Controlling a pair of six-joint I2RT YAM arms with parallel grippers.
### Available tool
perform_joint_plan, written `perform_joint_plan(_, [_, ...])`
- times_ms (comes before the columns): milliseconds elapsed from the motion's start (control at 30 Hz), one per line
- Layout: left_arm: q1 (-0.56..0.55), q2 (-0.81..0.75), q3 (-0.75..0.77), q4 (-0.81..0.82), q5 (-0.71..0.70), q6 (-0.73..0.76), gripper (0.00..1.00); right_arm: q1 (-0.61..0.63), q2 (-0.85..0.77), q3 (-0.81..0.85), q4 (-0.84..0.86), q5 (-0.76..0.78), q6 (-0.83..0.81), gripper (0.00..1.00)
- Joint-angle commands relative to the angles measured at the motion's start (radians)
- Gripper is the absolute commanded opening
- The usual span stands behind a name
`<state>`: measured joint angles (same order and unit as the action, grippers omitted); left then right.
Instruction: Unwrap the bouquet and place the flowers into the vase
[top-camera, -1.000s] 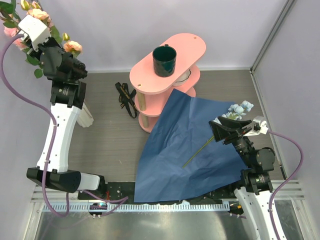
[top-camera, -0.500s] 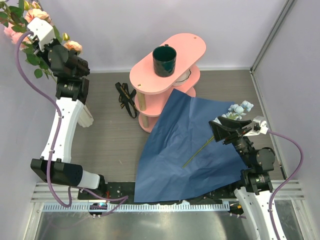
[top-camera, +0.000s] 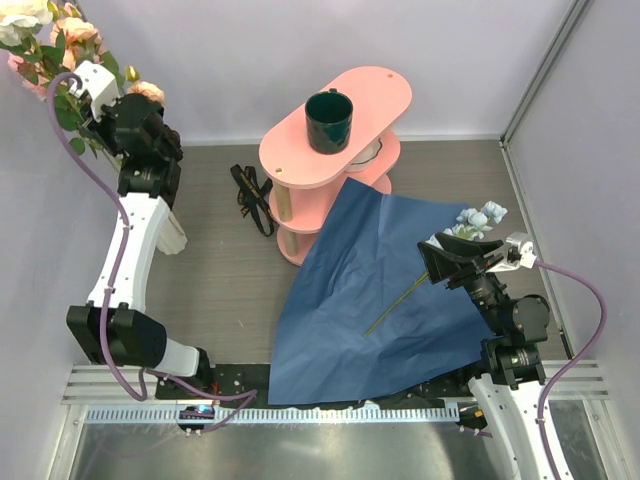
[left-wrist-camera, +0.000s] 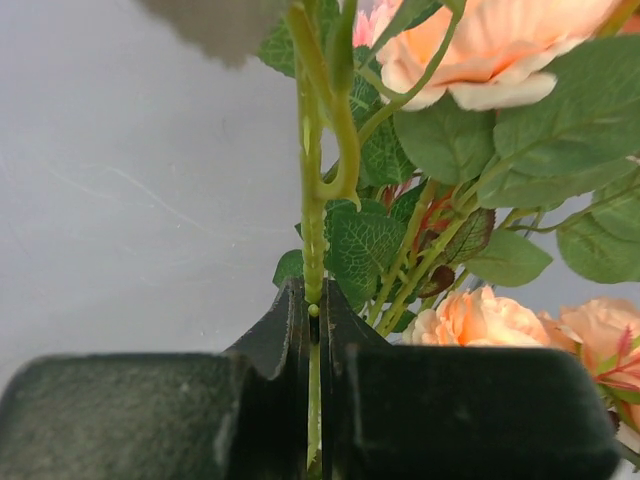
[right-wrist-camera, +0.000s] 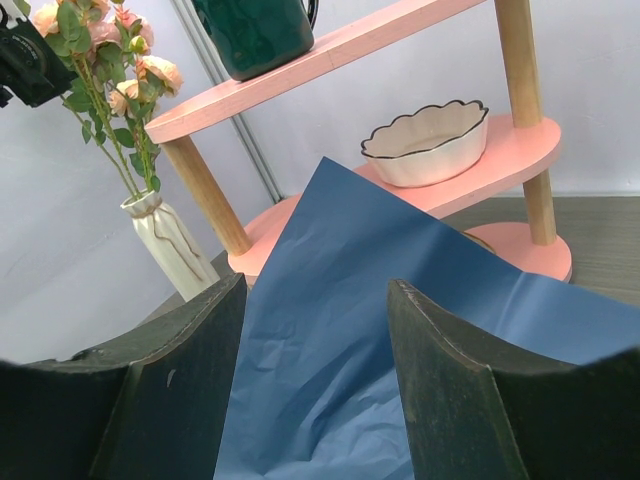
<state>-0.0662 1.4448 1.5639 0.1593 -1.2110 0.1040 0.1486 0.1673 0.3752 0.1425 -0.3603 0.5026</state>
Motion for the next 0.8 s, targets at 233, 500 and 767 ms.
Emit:
perform_joint_plan(233, [0.028, -0.017, -0.065, -0.084, -0.019, -0.207, 0.12, 0.003, -0.009, -0.009, 0.048, 0.000, 0.005, 0.64])
perform_joint_plan(500, [0.029, -0.043, -0.119, -0.122, -0.027, -0.263, 0.34, 0.003, -0.009, -0.010, 0.049, 0.000, 0.007, 0.64])
perform_joint_plan(767, [0.029, -0.152, -0.146, -0.437, 0.065, -0.558, 0.94, 0.006, 0.009, -0.010, 0.043, 0.021, 0.008, 0.64])
